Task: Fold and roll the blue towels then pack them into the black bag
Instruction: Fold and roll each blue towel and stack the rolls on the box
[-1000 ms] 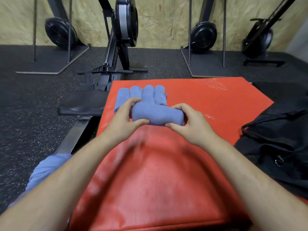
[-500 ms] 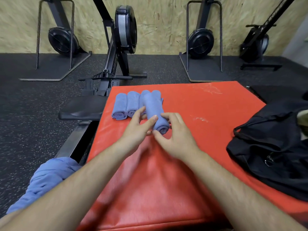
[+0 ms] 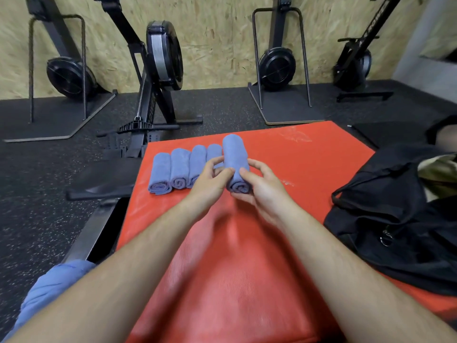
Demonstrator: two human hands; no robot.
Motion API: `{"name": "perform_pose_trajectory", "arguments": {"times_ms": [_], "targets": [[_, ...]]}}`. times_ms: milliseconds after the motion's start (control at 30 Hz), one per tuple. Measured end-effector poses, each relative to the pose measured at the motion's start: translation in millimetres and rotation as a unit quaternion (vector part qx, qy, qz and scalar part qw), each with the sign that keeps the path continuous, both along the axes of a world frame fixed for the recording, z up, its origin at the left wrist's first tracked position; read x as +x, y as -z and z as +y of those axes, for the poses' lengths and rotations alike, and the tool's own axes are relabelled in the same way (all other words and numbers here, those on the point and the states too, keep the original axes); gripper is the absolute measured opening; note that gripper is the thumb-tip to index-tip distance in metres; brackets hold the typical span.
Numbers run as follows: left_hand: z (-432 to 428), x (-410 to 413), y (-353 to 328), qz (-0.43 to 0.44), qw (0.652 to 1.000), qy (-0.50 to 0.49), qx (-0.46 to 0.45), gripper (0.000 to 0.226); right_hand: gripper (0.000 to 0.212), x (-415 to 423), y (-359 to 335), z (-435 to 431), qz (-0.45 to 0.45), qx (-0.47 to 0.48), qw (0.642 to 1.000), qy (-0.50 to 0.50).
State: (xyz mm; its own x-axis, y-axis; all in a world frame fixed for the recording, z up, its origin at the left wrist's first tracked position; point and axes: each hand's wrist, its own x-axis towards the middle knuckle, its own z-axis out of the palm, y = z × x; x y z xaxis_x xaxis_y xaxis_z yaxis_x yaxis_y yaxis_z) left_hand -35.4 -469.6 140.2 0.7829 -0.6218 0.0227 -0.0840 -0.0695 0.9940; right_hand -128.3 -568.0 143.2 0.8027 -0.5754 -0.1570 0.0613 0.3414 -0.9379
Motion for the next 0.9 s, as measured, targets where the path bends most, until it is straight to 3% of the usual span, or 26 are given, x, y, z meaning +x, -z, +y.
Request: {"name": "perform_pose_trajectory", "arguments": {"times_ms": [100, 200, 267, 367, 433, 633, 900], "targets": [[-11, 23, 7, -0.025, 0.999, 0.019, 0.041, 0.045, 0.039, 22, 13, -10, 0.031, -0.020, 0.999, 0.035], [-26, 47, 20, -0.130, 0.982, -0.038, 0.130, 0.040, 0.055, 53, 33, -25, 0.086, -0.088, 0.989, 0.080], [-35, 66, 33, -0.232, 0.952, -0.075, 0.184, 0.036, 0.057, 81, 57, -48, 0.109, -0.128, 0.982, 0.091], [-40, 90, 53, -0.371, 0.864, -0.085, 0.331, 0.045, 0.041, 100, 51, -55, 0.148, -0.188, 0.966, 0.101], [-40, 97, 64, -0.381, 0.838, -0.063, 0.386, 0.045, 0.037, 112, 58, -62, 0.188, -0.248, 0.946, 0.087], [-42, 101, 78, -0.357, 0.848, -0.057, 0.388, 0.047, 0.054, 134, 83, -62, 0.339, -0.398, 0.852, 0.007], [-28, 92, 69, -0.350, 0.852, -0.035, 0.388, 0.049, 0.065, 116, 68, -56, 0.375, -0.495, 0.784, -0.025]]}}
